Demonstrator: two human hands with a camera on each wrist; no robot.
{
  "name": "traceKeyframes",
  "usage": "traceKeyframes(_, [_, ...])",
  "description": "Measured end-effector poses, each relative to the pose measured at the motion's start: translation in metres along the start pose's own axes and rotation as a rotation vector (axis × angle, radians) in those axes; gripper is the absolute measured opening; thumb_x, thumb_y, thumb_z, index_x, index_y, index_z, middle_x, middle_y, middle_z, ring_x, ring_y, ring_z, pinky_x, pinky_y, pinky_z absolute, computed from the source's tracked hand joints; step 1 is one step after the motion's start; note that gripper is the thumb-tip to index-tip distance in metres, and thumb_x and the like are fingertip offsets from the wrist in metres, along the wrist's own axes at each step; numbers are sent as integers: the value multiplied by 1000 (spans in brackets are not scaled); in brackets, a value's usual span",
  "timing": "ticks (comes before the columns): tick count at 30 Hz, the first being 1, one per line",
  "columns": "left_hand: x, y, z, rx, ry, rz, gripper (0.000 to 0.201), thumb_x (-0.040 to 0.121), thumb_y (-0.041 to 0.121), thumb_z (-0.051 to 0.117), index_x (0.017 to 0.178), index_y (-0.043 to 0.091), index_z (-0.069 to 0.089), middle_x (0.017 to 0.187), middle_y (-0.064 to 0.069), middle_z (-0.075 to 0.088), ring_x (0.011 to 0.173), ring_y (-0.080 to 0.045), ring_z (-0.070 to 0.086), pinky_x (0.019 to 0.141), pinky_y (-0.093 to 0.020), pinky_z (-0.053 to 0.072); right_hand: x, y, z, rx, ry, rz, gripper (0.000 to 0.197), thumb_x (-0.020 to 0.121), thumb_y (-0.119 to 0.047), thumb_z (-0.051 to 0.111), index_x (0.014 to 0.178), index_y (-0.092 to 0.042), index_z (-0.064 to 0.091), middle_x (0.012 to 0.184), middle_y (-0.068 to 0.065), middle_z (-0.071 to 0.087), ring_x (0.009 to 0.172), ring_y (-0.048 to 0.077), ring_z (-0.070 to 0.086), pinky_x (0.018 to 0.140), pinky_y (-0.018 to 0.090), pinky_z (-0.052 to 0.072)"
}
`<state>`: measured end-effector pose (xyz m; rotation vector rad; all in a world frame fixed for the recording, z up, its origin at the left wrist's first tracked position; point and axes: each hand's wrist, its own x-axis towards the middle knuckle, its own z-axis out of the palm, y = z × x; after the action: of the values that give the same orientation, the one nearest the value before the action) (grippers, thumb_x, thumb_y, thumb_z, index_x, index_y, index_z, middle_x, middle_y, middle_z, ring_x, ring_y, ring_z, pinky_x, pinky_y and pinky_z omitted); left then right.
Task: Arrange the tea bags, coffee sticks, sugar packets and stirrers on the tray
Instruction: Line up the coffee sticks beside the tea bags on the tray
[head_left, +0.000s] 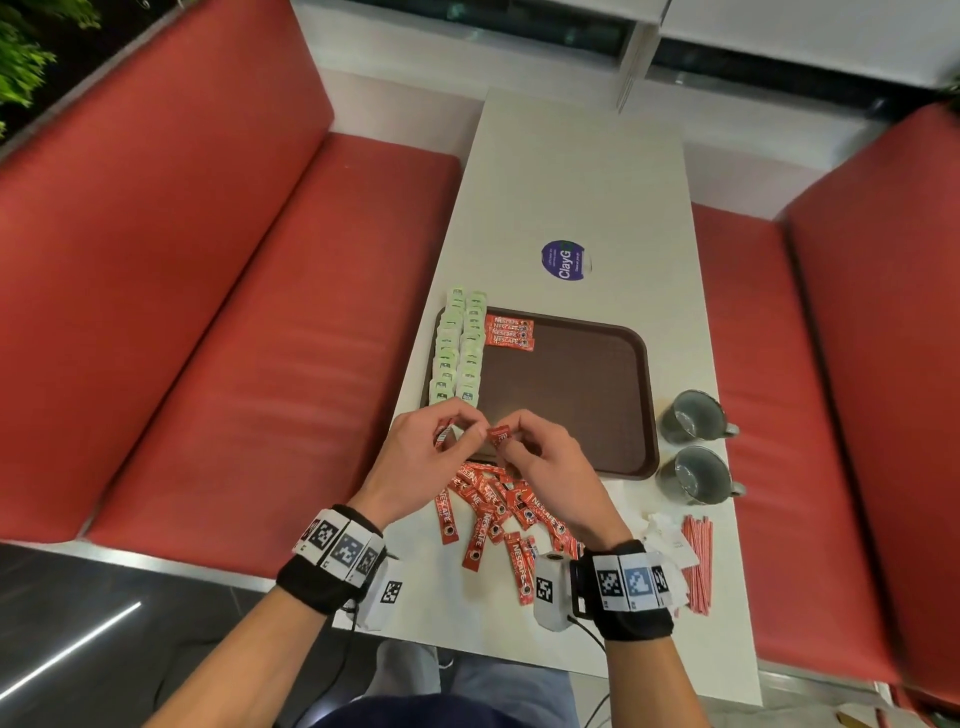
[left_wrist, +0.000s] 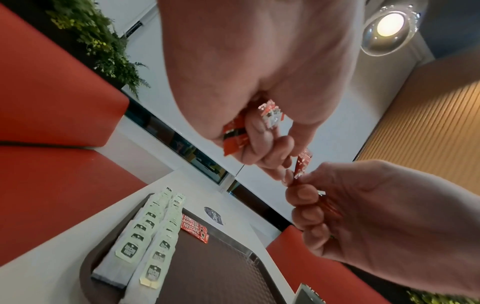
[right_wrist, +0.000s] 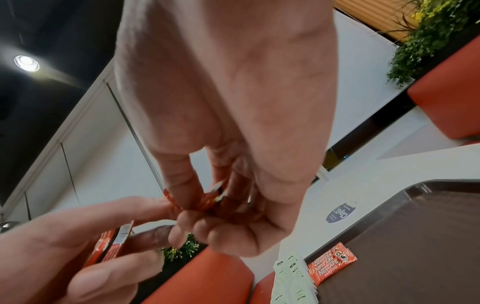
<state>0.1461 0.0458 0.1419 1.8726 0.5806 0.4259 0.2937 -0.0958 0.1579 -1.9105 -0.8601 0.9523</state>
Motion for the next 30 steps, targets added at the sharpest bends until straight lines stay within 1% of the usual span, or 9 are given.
traceKeyframes(3, [0,0,-3,-28,-13,5,7,101,23,77,108,24,76,97,11,75,96,-12,71,78,-16,52,-1,0,0,-12,-10,-23,15,111,-23,61,108,-35,70,92,-7,77,81,11,71,80,41,60])
traceKeyframes(7, [-2,1,-2,-49,-39,-15,16,94,30,86,107,26,77,98,11,76,95,-9,72,76,-19,55,-1,1,0,9,-26,-16,10,108,-30,67,116,-32,62,102,-7,81,95,11,77,90,48,64])
traceKeyframes(11, [3,-10,-1,-65,26,-71,5,96,31,83,97,26,81,91,10,78,91,-13,73,79,-26,54,-4,-4,1,30,-18,-37,16,104,-36,73,113,-24,67,95,-8,83,88,9,77,87,38,62])
traceKeyframes(15, [5,-12,-2,-279,92,-172,20,92,40,81,96,20,80,87,2,78,82,-11,72,78,-30,54,-6,-3,-5,163,80,-51,14,101,-31,78,107,-18,76,90,2,83,82,21,76,80,35,62])
traceKeyframes(18, [8,-12,4,-433,100,-232,22,95,35,78,99,13,76,72,4,67,63,-10,57,62,-24,45,-7,-4,-5,208,188,-85,13,98,-30,82,101,-18,80,86,3,82,75,23,73,76,39,63])
traceKeyframes(22, [13,-13,3,-486,-23,-234,12,105,22,70,110,12,75,71,0,58,55,-13,43,50,-22,35,-2,-6,-6,148,321,-105,14,89,-31,90,91,-20,83,76,-5,80,68,8,73,65,23,57])
traceKeyframes(25, [15,-13,1,-385,-153,-209,20,103,25,72,122,19,77,89,4,75,64,-8,59,59,-21,45,0,-7,-9,-9,298,-139,12,91,-35,88,89,-23,85,73,-13,77,68,3,71,63,12,49])
traceKeyframes(28, [16,-20,5,-296,-168,-191,22,99,32,78,119,23,79,103,1,81,100,-14,75,88,-31,58,3,-9,-8,-102,263,-162,16,96,-37,81,91,-24,86,73,-16,76,73,2,72,66,11,50])
traceKeyframes(30, [15,-21,9,-361,-124,-212,20,99,28,78,114,16,80,96,-5,81,85,-9,74,76,-20,54,5,-9,-7,-172,265,-175,16,99,-38,79,93,-23,84,75,-17,76,77,0,73,68,10,51])
